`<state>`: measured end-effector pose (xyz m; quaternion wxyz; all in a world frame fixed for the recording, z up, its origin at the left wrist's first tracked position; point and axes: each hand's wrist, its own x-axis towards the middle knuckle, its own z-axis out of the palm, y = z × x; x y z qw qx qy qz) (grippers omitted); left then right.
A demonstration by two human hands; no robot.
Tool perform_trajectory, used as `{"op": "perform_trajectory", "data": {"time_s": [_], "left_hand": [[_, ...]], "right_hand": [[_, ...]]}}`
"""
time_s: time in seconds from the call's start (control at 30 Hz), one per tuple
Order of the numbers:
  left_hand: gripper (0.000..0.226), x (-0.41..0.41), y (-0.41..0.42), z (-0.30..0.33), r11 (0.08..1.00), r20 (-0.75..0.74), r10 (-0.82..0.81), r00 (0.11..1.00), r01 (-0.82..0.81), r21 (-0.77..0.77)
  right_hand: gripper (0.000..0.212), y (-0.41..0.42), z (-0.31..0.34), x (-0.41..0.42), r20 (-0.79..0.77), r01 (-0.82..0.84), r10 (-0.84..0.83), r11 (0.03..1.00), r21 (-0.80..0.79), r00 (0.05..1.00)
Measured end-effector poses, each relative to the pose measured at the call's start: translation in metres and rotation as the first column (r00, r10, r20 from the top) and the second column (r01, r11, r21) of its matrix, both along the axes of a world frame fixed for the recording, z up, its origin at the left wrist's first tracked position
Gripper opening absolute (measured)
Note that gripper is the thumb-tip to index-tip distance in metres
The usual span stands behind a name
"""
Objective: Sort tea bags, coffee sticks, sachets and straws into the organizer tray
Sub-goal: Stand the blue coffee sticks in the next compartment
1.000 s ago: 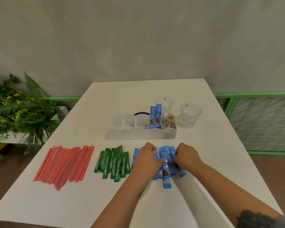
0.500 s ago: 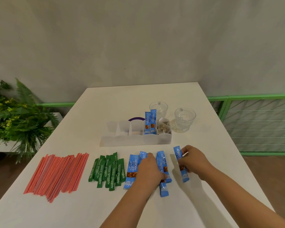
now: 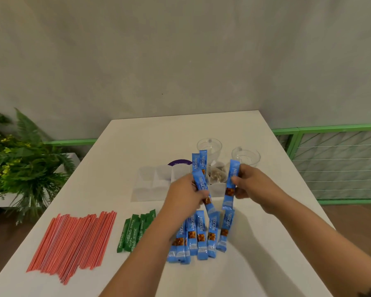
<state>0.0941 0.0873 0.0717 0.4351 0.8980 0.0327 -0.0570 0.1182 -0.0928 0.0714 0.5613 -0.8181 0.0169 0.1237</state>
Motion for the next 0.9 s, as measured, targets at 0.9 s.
{"op": "perform_trajectory", "data": {"time_s": [0.9], "left_hand": [[0.02, 0.104, 0.026, -0.015, 0.893, 0.122, -0.096, 0.988, 0.032, 0.449]], "right_hand": [[0.019, 0.066, -0.012, 0.084, 0.29, 0.159, 0.077, 0.691, -0.705, 0.954]]}}
